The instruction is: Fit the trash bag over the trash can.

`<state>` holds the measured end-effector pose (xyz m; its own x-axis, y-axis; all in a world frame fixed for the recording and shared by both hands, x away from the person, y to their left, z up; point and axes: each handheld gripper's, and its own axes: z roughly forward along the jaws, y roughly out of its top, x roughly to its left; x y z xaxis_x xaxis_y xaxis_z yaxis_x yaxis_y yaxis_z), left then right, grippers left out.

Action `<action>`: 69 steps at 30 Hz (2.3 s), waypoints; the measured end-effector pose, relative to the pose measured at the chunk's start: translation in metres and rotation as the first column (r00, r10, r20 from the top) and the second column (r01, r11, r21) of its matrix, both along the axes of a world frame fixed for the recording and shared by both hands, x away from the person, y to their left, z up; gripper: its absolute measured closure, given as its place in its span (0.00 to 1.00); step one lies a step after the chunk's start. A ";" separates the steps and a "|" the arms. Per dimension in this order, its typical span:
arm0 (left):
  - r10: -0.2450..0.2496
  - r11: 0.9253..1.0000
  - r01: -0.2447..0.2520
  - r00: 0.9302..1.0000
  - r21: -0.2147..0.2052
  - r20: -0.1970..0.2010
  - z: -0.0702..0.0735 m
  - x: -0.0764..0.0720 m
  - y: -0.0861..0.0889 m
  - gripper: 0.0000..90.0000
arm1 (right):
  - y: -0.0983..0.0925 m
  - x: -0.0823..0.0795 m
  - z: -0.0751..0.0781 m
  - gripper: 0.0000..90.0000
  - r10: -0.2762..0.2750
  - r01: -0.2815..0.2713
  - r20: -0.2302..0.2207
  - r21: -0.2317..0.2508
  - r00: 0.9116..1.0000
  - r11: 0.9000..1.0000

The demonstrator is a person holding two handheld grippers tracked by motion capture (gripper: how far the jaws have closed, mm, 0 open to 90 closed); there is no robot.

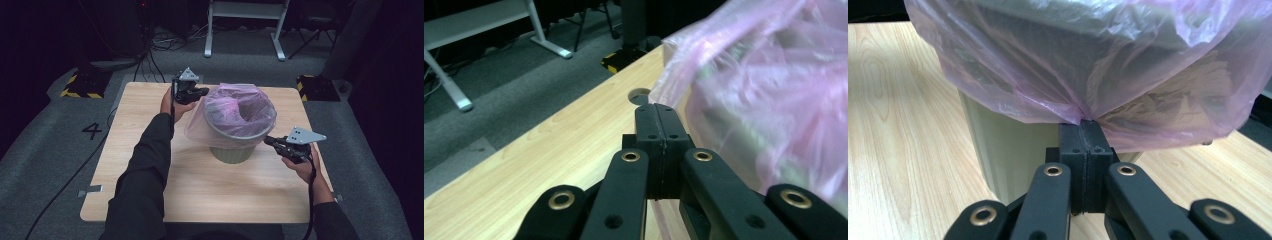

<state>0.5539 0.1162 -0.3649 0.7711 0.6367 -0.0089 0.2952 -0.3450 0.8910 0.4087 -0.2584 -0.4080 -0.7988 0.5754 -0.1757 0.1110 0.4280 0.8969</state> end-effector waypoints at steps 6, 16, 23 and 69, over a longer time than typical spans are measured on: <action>-0.001 1.000 0.001 1.000 -0.002 -0.016 -0.021 -0.007 0.006 1.00 | -0.001 0.002 -0.009 1.00 -0.008 0.007 -0.029 -0.047 1.000 0.999; 0.016 0.997 -0.009 0.995 0.070 -0.103 -0.058 -0.002 -0.002 1.00 | -0.012 0.025 -0.032 1.00 -0.076 0.061 -0.132 -0.118 0.988 0.991; 0.023 0.986 0.006 0.984 0.165 -0.176 -0.079 0.001 -0.011 1.00 | -0.016 0.034 -0.041 1.00 -0.103 0.074 -0.169 -0.172 0.980 0.982; 0.009 0.958 0.025 0.993 0.287 -0.117 -0.135 -0.190 0.082 0.18 | 0.085 0.081 0.094 0.37 -0.067 0.018 -0.205 -0.233 0.976 0.972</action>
<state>0.3638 0.1987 -0.4995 0.7806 0.6193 0.0840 0.3868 -0.5843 0.7134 0.4901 -0.1733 -0.3138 -0.8075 0.5736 -0.1376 0.3087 0.6097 0.7301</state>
